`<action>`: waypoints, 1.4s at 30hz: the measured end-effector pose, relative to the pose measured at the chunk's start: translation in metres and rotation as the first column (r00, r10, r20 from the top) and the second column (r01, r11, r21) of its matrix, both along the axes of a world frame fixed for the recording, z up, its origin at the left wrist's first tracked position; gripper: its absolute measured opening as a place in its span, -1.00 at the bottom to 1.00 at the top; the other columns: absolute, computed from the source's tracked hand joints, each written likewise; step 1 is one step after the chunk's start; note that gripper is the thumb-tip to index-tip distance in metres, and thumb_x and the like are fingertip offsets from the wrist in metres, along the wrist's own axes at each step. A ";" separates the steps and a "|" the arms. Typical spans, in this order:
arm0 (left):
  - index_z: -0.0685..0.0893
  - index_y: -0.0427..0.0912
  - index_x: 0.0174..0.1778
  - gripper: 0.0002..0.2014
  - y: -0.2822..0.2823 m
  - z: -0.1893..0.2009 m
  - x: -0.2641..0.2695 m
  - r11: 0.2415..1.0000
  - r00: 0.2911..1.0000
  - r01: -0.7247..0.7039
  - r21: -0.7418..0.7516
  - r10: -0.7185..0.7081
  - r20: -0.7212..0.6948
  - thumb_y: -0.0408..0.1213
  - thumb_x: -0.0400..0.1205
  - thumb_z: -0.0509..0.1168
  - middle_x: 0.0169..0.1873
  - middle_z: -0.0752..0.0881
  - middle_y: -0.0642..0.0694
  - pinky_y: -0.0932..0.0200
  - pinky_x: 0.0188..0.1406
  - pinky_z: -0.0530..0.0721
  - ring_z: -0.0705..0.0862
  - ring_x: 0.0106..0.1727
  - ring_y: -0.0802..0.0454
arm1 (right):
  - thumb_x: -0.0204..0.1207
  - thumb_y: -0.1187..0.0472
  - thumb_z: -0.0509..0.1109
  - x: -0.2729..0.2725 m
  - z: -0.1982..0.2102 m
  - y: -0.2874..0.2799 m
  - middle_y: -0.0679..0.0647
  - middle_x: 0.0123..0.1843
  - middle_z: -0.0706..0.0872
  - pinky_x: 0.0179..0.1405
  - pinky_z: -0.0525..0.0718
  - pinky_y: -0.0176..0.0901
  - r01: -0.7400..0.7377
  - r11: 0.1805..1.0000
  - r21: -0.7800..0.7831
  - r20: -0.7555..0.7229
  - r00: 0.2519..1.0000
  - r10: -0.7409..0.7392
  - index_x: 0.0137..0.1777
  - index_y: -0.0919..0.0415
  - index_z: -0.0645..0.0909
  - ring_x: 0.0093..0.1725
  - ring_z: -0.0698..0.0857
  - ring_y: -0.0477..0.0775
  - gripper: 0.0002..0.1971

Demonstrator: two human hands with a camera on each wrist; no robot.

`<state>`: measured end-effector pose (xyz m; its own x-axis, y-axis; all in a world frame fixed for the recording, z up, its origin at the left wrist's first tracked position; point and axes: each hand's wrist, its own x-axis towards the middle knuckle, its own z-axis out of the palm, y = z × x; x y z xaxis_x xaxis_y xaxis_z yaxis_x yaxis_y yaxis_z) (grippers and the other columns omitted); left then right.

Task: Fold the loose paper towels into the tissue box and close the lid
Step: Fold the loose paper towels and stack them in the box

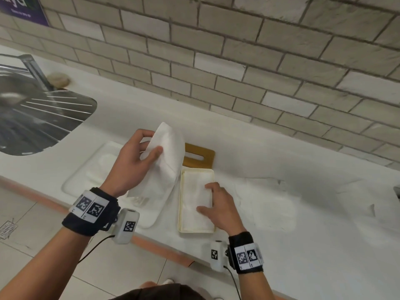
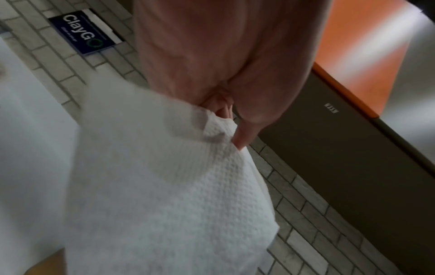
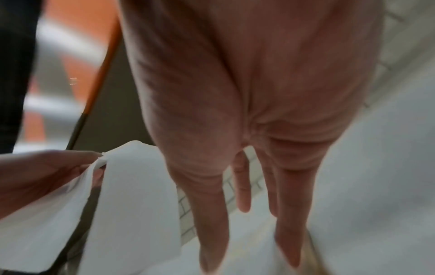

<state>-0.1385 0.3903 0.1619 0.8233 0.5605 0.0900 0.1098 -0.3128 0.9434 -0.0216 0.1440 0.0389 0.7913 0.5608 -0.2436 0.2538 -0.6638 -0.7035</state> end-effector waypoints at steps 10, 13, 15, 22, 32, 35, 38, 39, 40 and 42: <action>0.58 0.02 0.38 -0.78 -0.014 0.045 0.015 0.916 0.929 0.369 0.159 -0.369 -0.029 -0.16 0.83 0.36 0.05 0.91 0.06 -0.08 -0.03 0.81 0.87 0.04 0.01 | 0.66 0.18 0.64 -0.007 0.097 0.018 0.13 0.37 0.84 0.48 0.71 0.11 0.046 0.724 0.688 -0.164 0.982 0.093 0.76 -0.25 0.11 0.45 0.78 0.07 -0.10; 0.58 0.03 0.35 -0.80 -0.007 0.037 0.018 0.937 0.955 0.292 0.190 -0.296 -0.005 -0.19 0.83 0.36 -0.01 0.91 0.13 0.04 -0.07 0.80 0.87 -0.03 0.09 | 0.75 0.24 0.53 -0.019 0.082 0.018 0.25 0.22 0.89 0.19 0.88 0.21 0.225 0.623 0.749 -0.269 0.963 -0.024 0.68 -0.19 0.23 0.20 0.89 0.27 -0.31; 0.57 0.02 0.35 -0.80 -0.001 0.024 0.020 0.948 0.981 0.188 0.257 -0.193 -0.006 -0.19 0.83 0.36 -0.10 0.89 0.19 0.15 -0.14 0.75 0.84 -0.08 0.17 | 0.76 0.25 0.52 -0.028 0.065 0.019 0.23 0.18 0.90 0.09 0.89 0.05 0.319 0.600 0.734 -0.303 0.944 -0.131 0.65 -0.17 0.25 0.12 0.91 0.23 -0.35; 0.42 0.03 0.48 -0.68 0.002 -0.007 0.017 0.961 0.998 0.008 0.275 -0.023 0.052 -0.26 0.85 0.31 -0.14 0.85 0.06 0.11 -0.17 0.76 0.80 -0.15 0.07 | 0.82 0.30 0.37 -0.034 -0.017 0.027 0.02 0.02 0.79 -0.09 0.63 -0.36 0.308 0.861 0.406 0.096 0.922 -0.375 0.34 -0.08 0.55 -0.04 0.76 -0.11 -0.74; 0.57 0.20 0.54 -0.58 -0.021 -0.020 0.012 0.986 0.991 0.063 0.154 -0.080 0.104 -0.35 0.84 0.30 0.43 0.67 0.26 -0.06 0.29 0.73 0.75 0.24 0.02 | 0.89 0.11 0.24 -0.034 -0.025 0.027 0.08 0.58 0.52 0.11 0.77 0.14 0.109 0.984 -0.137 0.323 0.944 -0.060 0.61 0.05 0.45 0.20 0.77 0.22 -0.67; 0.77 0.11 0.36 -0.68 -0.027 -0.032 0.015 0.996 0.989 0.087 0.030 -0.090 0.114 -0.37 0.85 0.26 0.32 0.79 0.17 -0.26 0.31 0.75 0.75 0.32 0.04 | 0.89 -0.11 0.18 -0.036 -0.013 0.022 0.09 0.71 0.39 0.02 0.81 0.15 0.091 0.960 -0.266 0.354 0.935 0.009 0.63 -0.04 0.46 0.22 0.79 0.24 -0.61; 0.81 0.09 0.33 -0.71 -0.035 -0.042 0.016 0.995 0.990 0.092 -0.050 -0.086 0.112 -0.33 0.86 0.27 0.34 0.80 0.21 -0.31 0.44 0.70 0.70 0.45 0.08 | 0.91 -0.10 0.14 -0.044 0.010 0.012 0.00 0.63 0.50 0.08 0.80 0.07 0.197 0.979 -0.040 0.468 0.870 -0.156 0.53 -0.07 0.54 0.33 0.72 0.15 -0.68; 0.81 0.09 0.35 -0.72 -0.038 -0.046 0.017 0.992 0.989 0.101 -0.070 -0.092 0.117 -0.33 0.86 0.28 0.35 0.79 0.21 -0.30 0.47 0.68 0.69 0.48 0.09 | 0.92 -0.09 0.13 -0.048 0.020 0.009 -0.06 0.55 0.57 0.16 0.77 0.03 0.238 0.956 0.169 0.397 0.872 -0.287 0.50 -0.10 0.52 0.35 0.70 0.08 -0.71; 0.80 0.08 0.36 -0.72 -0.043 -0.050 0.018 0.990 0.988 0.109 -0.086 -0.099 0.120 -0.33 0.86 0.29 0.37 0.78 0.21 -0.29 0.49 0.67 0.67 0.50 0.10 | 0.92 -0.12 0.13 -0.053 0.031 0.008 -0.10 0.47 0.65 0.23 0.75 0.00 0.292 0.878 0.380 0.221 0.893 -0.393 0.48 -0.15 0.49 0.34 0.72 0.01 -0.75; 0.78 0.11 0.38 -0.71 -0.053 -0.061 0.023 0.986 0.988 0.117 -0.120 -0.104 0.113 -0.33 0.84 0.33 0.39 0.77 0.22 -0.27 0.48 0.69 0.67 0.50 0.11 | 0.87 -0.16 0.23 -0.059 0.047 0.008 -0.08 0.31 0.78 0.20 0.78 -0.08 0.406 0.701 0.586 -0.181 0.909 -0.375 0.47 -0.16 0.42 0.20 0.81 -0.06 -0.73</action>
<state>-0.1151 0.3370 0.1010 0.8704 0.4789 0.1146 -0.0213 -0.1959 0.9804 -0.0802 0.1523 0.0858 0.9697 0.2442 -0.0065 0.0271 -0.1340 -0.9906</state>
